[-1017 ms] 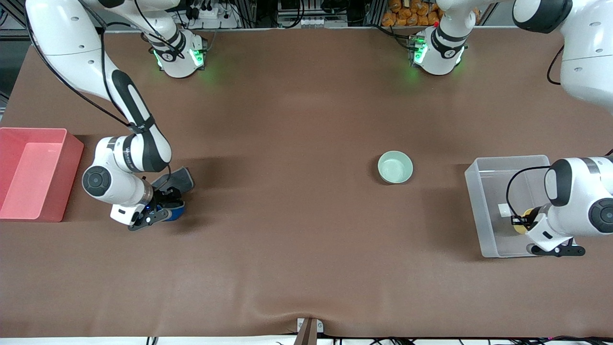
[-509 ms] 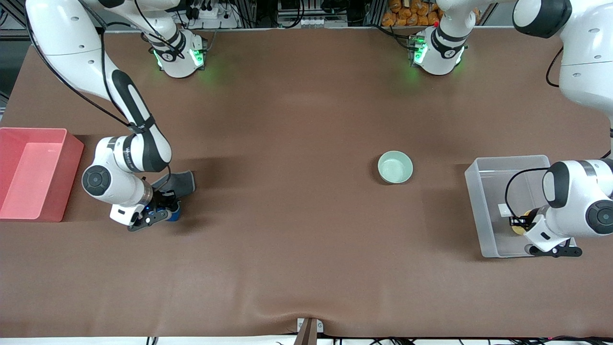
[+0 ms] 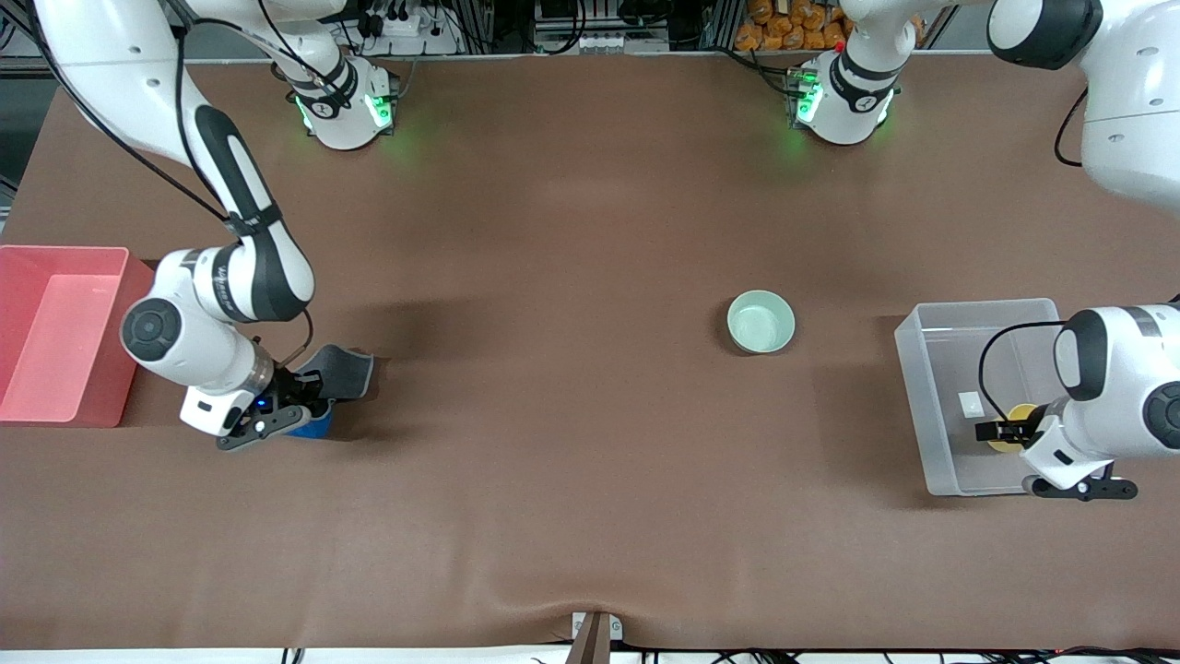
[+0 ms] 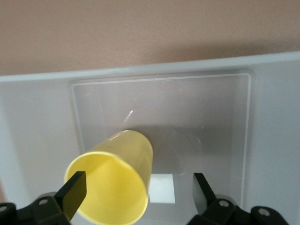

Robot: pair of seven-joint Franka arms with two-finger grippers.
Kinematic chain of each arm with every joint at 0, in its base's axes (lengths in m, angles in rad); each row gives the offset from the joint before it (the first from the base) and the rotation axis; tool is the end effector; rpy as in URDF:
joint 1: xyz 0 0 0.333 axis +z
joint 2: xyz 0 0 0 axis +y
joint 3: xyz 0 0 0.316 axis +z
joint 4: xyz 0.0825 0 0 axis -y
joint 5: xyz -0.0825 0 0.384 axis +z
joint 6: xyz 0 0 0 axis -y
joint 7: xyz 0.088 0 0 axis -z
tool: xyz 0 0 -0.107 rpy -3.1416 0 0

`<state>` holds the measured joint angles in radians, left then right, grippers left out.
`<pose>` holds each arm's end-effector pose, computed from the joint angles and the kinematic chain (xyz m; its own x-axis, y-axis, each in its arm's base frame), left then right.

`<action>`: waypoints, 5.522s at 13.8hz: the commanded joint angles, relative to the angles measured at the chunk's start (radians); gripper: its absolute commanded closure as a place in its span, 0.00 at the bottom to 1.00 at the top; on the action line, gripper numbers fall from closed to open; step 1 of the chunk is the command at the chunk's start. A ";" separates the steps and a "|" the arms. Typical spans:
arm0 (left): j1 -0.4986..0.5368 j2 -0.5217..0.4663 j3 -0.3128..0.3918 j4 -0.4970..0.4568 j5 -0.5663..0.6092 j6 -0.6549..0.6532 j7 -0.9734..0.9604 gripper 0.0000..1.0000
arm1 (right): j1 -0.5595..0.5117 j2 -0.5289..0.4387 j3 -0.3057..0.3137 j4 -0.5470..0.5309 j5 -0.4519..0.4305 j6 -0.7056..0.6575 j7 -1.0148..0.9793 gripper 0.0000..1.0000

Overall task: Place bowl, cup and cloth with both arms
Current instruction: 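Lift the cloth toward the pink bin while the left gripper releases the cup, then lower the cloth into the pink bin while the left gripper grasps the bowl, then release the cloth while the left gripper carries the bowl into the bin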

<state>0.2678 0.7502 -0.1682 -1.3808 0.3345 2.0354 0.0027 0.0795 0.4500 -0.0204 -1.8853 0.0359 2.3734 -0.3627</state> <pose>0.7154 0.1148 0.2650 0.9955 -0.0184 -0.0925 -0.0339 -0.9850 -0.1695 0.6368 0.0388 0.2719 0.9208 0.3878 0.0416 0.3882 -0.9216 -0.0024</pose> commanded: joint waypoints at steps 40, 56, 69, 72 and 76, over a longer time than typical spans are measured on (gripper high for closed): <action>-0.323 -0.279 -0.197 -0.536 -0.100 -0.096 -0.564 0.06 | -0.685 -0.114 -0.006 0.127 -0.218 -0.297 -0.366 1.00; -0.280 -0.291 -0.198 -0.483 -0.020 -0.136 -0.587 1.00 | -0.761 0.094 -0.003 0.126 -0.223 0.019 -0.417 1.00; 0.103 -0.531 -0.195 -0.445 -0.233 -0.230 0.029 1.00 | -0.759 0.168 -0.001 0.126 -0.217 0.153 -0.407 0.00; 0.188 -0.512 -0.189 -0.420 -0.223 -0.228 0.158 1.00 | -0.748 0.151 0.004 0.121 -0.215 0.136 -0.406 0.00; 0.269 -0.428 -0.185 -0.351 -0.186 -0.210 0.234 1.00 | -0.747 0.060 0.042 0.126 -0.215 -0.034 -0.400 0.00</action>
<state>0.5079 0.2615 -0.3466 -1.7891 0.1275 1.8242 0.2114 -0.6640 0.5861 -0.0056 -1.7489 -0.1770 2.4294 -0.7724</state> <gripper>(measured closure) 0.969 0.062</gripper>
